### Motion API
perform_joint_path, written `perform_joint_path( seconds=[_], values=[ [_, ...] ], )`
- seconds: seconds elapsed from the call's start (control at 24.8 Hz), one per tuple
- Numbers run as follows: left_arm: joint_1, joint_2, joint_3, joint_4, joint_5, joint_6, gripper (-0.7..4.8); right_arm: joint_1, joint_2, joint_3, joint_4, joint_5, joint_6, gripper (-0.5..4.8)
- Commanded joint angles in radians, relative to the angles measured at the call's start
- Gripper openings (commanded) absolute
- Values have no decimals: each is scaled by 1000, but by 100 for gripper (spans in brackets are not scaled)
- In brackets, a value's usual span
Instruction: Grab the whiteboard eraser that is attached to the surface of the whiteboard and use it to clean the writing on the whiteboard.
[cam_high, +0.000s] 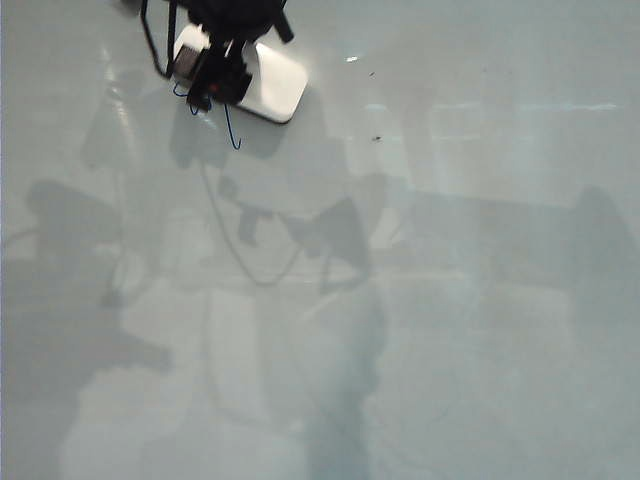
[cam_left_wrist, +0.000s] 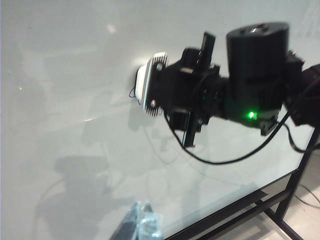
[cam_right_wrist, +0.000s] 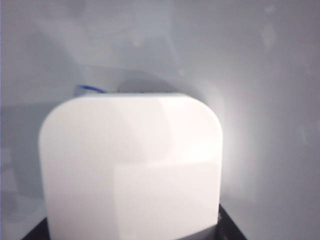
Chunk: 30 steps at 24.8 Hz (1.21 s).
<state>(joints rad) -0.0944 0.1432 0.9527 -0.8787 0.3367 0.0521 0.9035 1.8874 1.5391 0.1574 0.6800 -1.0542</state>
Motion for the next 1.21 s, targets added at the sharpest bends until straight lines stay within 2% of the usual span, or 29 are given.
perform_joint_path(
  seconds=[0.04,0.2,0.44,0.52,0.6,0.64,0.8,1.05,1.21],
  values=[
    [-1,0,3,11,0,0,-2,-8,37,0,4,-37,16,201],
    [-1,0,3,11,0,0,-2,-5,70,0,3,-73,37,201],
    [0,0,3,11,0,0,-2,-5,94,0,-6,-64,36,201],
    [-1,0,3,11,0,0,-2,1,93,4,0,-23,27,201],
    [0,0,2,11,0,0,-2,9,90,39,3,117,-60,201],
    [0,0,2,11,0,0,-2,17,90,54,3,151,-93,201],
    [-1,0,3,11,0,0,-2,32,83,118,5,194,-174,202],
    [-1,0,2,11,0,0,-2,66,71,219,3,190,-233,202],
    [-1,0,2,11,0,0,-2,70,74,231,-40,144,-228,202]
  ],
)
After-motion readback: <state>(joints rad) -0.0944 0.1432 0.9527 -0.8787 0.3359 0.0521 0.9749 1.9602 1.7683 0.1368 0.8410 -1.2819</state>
